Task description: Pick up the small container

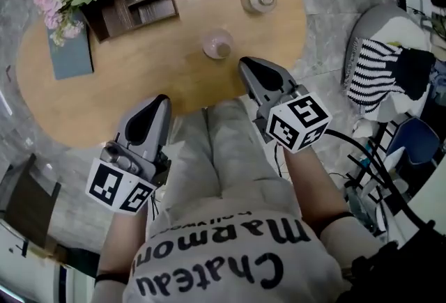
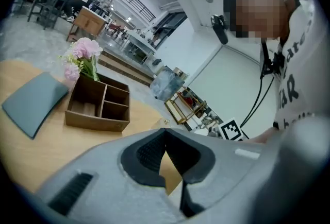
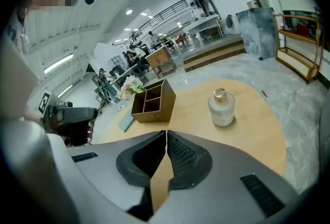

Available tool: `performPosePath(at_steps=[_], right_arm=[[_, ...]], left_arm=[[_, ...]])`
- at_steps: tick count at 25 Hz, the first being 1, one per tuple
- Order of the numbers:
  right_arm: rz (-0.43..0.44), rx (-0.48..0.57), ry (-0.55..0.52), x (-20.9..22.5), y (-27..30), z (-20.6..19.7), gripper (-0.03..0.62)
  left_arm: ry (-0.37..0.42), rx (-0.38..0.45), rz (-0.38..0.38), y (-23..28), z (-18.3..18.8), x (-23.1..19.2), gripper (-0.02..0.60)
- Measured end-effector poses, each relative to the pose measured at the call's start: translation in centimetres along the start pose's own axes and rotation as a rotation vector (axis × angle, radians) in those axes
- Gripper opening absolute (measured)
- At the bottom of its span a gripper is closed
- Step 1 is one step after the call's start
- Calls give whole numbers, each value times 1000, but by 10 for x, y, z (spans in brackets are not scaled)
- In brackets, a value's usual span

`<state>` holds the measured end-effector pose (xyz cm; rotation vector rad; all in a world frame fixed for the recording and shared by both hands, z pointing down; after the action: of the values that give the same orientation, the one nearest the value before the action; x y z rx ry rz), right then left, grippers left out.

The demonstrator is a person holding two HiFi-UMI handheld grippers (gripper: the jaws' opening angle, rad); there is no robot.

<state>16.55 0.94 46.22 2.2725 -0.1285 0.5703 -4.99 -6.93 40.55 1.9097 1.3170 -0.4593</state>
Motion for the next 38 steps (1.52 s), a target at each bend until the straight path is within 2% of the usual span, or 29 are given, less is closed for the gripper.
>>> performPosePath(at_steps=[6,9,11,12,13,14,15,21,24,26,29,33,38], right_arm=[[127,8,-241,20,21,0,17],[200,-4,-300,22,28,-4,18],[245,0,-302,21,29,-4,25],[273,-2,-295,19,31,-4,73],[302,-8,-293,17,34,-5,194],[322,-12,-304,15,38,-7,224],[332,-15,-331,15,42,-9,224],[297,-11,-559,7,68,-18,235],[230,-17,-652,0,81,-27,233],[185,5,-646,1,90,-28,233],[140,36,-642,3,93,-24,172],[138,21,-696,-5,90,-23,120],[129,-26,-623,-6,89,-14,115]], left_arm=[[-41,101,141,21,-18,-10,14],[-49,119,177,28,-27,-7,14],[-62,122,193,31,-34,-7,14],[-70,123,199,33,-37,-8,14],[-79,126,204,34,-41,-9,14],[-88,130,206,36,-45,-10,14],[-95,135,206,38,-49,-10,14],[-97,130,225,40,-61,-3,14],[-93,128,250,32,-62,-4,14],[-99,139,263,28,-63,-6,14],[-114,156,279,21,-65,-3,14],[-108,166,289,10,-60,7,14],[-73,177,291,-9,-42,15,14]])
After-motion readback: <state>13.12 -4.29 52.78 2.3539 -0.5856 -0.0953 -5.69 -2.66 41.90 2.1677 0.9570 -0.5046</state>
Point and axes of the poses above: the fingertips, and each gripper's own axes: y forward along the fingers, x to its right, z out of its top, the point moved 6 cm from there along -y, backward along the fingers, and after that the axes turned 2 degrees about -z, right-handed, at the moved point
